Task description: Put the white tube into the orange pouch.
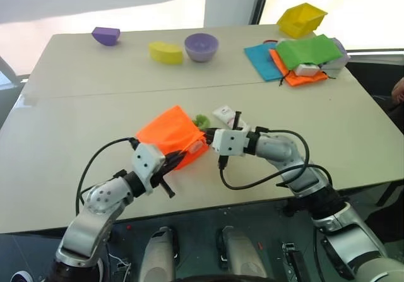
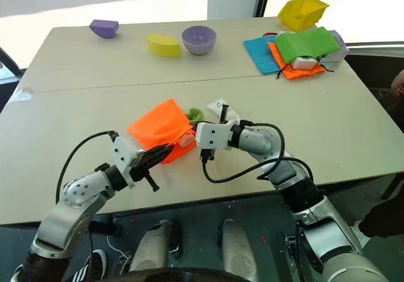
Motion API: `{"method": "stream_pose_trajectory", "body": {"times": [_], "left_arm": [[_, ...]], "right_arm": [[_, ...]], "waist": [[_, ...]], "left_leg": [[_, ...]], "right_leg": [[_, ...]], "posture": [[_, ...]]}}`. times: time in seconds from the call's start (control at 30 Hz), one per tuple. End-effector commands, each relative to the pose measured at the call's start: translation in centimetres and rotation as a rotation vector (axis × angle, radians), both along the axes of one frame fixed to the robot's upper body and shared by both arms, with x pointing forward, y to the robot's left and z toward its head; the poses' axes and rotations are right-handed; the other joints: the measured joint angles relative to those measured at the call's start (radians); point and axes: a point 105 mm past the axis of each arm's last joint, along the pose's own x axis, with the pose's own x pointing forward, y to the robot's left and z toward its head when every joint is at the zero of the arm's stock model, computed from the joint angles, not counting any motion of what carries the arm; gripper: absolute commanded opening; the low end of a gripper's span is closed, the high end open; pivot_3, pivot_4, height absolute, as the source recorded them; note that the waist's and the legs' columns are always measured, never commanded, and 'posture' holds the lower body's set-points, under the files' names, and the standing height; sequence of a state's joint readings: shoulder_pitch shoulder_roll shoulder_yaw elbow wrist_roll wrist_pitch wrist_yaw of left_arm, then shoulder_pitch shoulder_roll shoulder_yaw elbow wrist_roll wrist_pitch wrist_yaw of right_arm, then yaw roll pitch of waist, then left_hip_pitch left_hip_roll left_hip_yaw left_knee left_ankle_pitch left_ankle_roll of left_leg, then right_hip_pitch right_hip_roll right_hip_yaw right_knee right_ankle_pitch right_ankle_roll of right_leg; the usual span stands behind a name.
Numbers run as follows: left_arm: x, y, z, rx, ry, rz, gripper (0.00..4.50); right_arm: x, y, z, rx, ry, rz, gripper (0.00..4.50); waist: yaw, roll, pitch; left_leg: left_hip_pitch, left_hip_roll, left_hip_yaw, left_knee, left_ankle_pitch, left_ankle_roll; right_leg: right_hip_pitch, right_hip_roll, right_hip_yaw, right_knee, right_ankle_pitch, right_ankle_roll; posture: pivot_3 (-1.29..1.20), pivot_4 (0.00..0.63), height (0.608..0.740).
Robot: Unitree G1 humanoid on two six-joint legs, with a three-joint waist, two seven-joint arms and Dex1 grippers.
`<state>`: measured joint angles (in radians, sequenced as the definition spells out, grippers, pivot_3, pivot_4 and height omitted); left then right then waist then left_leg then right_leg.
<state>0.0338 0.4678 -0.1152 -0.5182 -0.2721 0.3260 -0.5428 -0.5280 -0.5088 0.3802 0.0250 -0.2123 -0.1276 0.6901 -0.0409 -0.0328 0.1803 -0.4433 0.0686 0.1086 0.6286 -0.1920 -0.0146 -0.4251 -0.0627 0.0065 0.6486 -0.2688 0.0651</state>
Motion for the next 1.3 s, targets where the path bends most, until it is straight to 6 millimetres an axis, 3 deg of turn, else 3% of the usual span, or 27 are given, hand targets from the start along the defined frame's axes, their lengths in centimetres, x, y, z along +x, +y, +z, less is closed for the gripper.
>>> {"method": "stream_pose_trajectory", "body": {"times": [0.03, 0.23, 0.4, 0.47, 0.57, 0.7, 0.83, 1.03, 1.13, 1.3], "left_arm": [[-0.2, -0.3, -0.2, -0.001, 0.017, -0.002, 0.00], [-0.8, -1.0, -0.2, -0.022, 0.062, -0.102, 0.00], [-0.9, -1.3, -0.2, -0.027, 0.069, -0.154, 0.00], [-2.0, -2.1, -0.1, -0.061, 0.113, -0.234, 0.00], [-1.2, -1.3, 0.0, -0.025, 0.055, -0.187, 0.00], [-2.1, -0.9, -0.4, -0.052, 0.122, -0.237, 0.00], [-1.5, 0.0, -0.5, -0.001, 0.080, -0.189, 0.00], [-0.6, 0.6, 0.0, -0.020, 0.037, -0.141, 0.00], [-0.4, 1.0, 0.3, -0.049, 0.038, -0.129, 0.00], [-0.5, 0.8, 0.0, -0.037, 0.038, -0.151, 0.00]], "right_arm": [[2.1, -3.7, 2.0, -0.004, -0.085, -0.135, 0.02], [1.4, -4.3, 1.8, -0.028, -0.051, -0.105, 0.02], [2.0, -5.2, 2.3, -0.052, -0.085, -0.134, 0.02], [1.6, -5.4, 1.9, -0.082, -0.075, -0.115, 0.02], [1.1, -5.8, 1.6, -0.077, -0.043, -0.108, 0.02], [-0.2, -5.1, 0.8, -0.095, 0.014, -0.045, 0.02], [-0.6, -4.8, 0.6, -0.054, 0.071, -0.043, 0.02], [-1.8, -6.2, 2.5, 0.053, 0.240, -0.102, 2.93], [-2.5, -7.8, 3.8, 0.136, 0.324, -0.167, 2.93], [0.2, -11.4, 3.9, 0.268, 0.430, -0.490, 2.93]], "waist": [[0.000, 0.000, 0.000], [-0.002, 0.000, 0.000], [-0.001, 0.000, 0.000], [-0.001, 0.000, 0.000], [-0.001, 0.000, 0.000], [0.000, 0.000, 0.000], [-0.001, 0.000, 0.000], [0.006, 0.000, 0.000], [0.012, 0.000, 0.000], [0.013, 0.000, 0.000]], "left_leg": [[0.000, 0.000, 0.000, 0.000, 0.000, 0.001], [0.000, 0.000, -0.001, 0.000, 0.001, 0.001], [0.000, 0.000, -0.001, 0.001, 0.001, 0.001], [0.000, 0.000, -0.001, 0.001, 0.001, 0.001], [0.000, 0.000, -0.001, 0.001, 0.001, 0.001], [0.000, 0.000, -0.001, 0.000, 0.001, 0.001], [0.000, 0.000, -0.001, 0.000, 0.001, 0.001], [0.000, 0.000, -0.002, 0.001, -0.001, -0.002], [0.000, 0.000, -0.002, 0.000, -0.001, -0.002], [0.000, 0.001, -0.002, 0.000, -0.001, -0.002]], "right_leg": [[0.000, 0.000, 0.000, 0.000, 0.000, 0.001], [0.000, 0.002, 0.000, 0.000, 0.000, 0.002], [0.000, 0.002, 0.000, 0.000, 0.000, 0.003], [0.000, 0.001, 0.000, 0.000, 0.000, 0.003], [0.000, 0.000, 0.000, 0.000, 0.000, 0.003], [0.000, 0.001, 0.000, 0.000, 0.000, 0.003], [0.000, 0.001, 0.000, 0.000, 0.000, 0.003], [0.001, -0.002, 0.000, 0.000, 0.000, 0.003], [0.000, -0.002, 0.000, -0.001, 0.000, 0.003], [-0.001, -0.002, 0.000, -0.001, 0.000, 0.003]], "posture": [[0.00, 0.150, 0.740], [0.00, 0.150, 0.740], [0.00, 0.150, 0.740], [0.00, 0.150, 0.740], [0.00, 0.150, 0.740], [0.00, 0.150, 0.740], [0.00, 0.150, 0.740], [0.00, 0.150, 0.740], [0.00, 0.150, 0.740], [0.00, 0.150, 0.740]]}}
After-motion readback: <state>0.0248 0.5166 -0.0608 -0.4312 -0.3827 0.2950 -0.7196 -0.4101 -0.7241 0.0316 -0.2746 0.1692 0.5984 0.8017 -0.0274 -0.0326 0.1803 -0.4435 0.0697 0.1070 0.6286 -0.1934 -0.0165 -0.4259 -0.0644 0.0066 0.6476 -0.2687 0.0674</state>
